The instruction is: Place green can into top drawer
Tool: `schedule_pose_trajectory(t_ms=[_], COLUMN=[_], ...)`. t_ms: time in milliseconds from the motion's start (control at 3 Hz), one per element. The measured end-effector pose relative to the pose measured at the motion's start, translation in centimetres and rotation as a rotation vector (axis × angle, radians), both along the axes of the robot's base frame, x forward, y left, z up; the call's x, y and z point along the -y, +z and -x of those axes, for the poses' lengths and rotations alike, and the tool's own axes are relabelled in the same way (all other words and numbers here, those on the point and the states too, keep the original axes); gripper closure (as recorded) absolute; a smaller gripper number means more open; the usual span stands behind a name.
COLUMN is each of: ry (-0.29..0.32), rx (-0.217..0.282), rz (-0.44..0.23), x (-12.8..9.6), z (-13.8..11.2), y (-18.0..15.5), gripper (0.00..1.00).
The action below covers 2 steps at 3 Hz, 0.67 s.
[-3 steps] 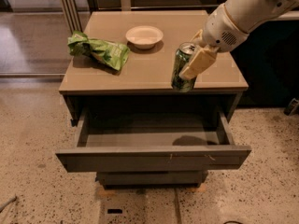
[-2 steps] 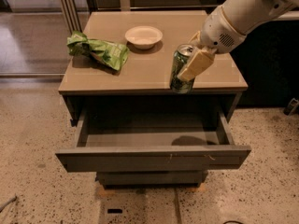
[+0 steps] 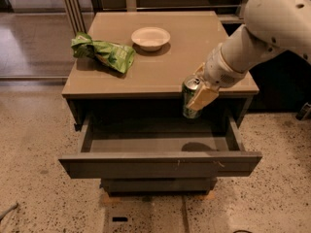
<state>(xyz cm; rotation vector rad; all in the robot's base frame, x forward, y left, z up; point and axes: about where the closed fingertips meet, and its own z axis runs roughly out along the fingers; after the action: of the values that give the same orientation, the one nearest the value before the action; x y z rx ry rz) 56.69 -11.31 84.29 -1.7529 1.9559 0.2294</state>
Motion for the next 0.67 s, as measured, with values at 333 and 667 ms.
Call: schedule_pose_trajectory(t_ms=[333, 667], ry=[-0.021, -0.044], rx=[0.012, 0.041], rz=[0.024, 0.02], x=[0.5, 1.0], z=[0.3, 0.2], y=[-5.2, -10.0], gripper=[1.0, 1.0])
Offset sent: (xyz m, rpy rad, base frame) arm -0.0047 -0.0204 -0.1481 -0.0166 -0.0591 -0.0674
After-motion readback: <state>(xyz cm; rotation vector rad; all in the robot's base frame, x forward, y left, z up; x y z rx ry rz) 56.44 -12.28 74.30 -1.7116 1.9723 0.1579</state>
